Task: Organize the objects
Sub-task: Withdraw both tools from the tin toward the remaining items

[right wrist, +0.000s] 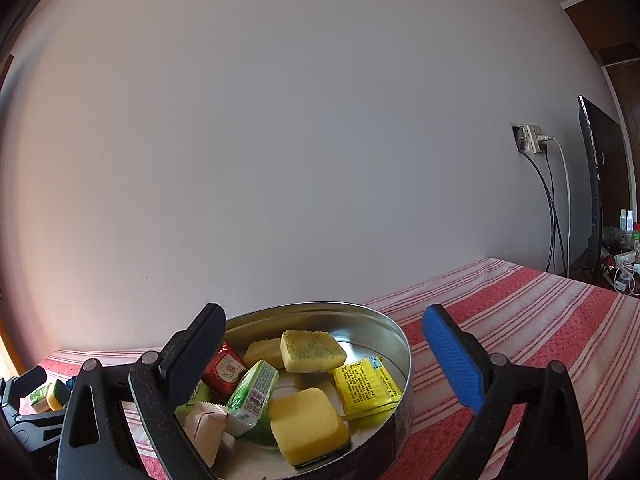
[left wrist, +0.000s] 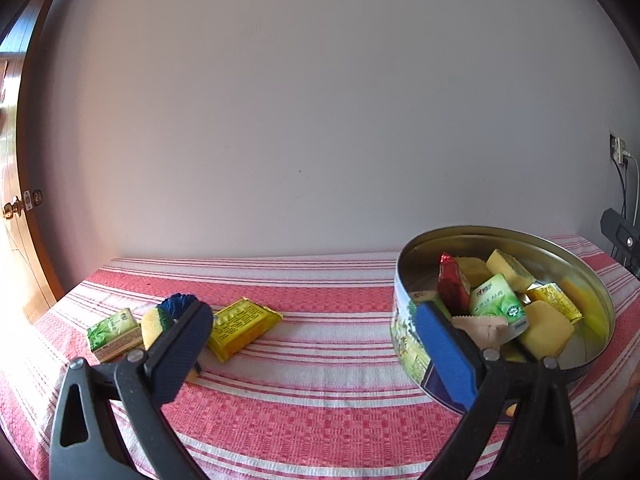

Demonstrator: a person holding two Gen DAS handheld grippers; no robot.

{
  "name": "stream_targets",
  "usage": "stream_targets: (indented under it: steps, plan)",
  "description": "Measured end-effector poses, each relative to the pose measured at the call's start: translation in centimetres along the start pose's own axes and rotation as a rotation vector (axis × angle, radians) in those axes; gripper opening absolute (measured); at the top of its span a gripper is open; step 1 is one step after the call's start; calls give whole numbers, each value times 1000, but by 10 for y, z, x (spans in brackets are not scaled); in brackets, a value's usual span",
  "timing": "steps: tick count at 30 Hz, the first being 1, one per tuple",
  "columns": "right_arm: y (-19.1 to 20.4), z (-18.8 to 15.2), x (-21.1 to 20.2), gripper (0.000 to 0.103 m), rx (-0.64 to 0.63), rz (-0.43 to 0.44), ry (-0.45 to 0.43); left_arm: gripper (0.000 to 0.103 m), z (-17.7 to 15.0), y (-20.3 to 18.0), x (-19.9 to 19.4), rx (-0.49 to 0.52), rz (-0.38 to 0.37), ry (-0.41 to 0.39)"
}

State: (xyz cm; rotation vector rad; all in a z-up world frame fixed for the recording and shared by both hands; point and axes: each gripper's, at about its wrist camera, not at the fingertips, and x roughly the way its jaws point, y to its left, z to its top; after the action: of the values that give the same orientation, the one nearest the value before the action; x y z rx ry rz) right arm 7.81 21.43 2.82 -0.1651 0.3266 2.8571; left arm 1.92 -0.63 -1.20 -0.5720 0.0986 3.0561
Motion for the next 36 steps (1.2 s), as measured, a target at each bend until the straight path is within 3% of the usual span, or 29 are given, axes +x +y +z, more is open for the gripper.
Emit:
stream_targets:
  steps: [19, 26, 36]
  plan:
    - [105, -34, 6, 100, -26, 182, 133, 102, -3, 95, 19, -51, 117, 35]
    - [161, -49, 15, 100, -80, 274, 200, 102, -4, 154, 34, -91, 197, 58]
    - [238, -72, 34, 100, -208, 408, 336, 102, -11, 247, 57, -194, 297, 162]
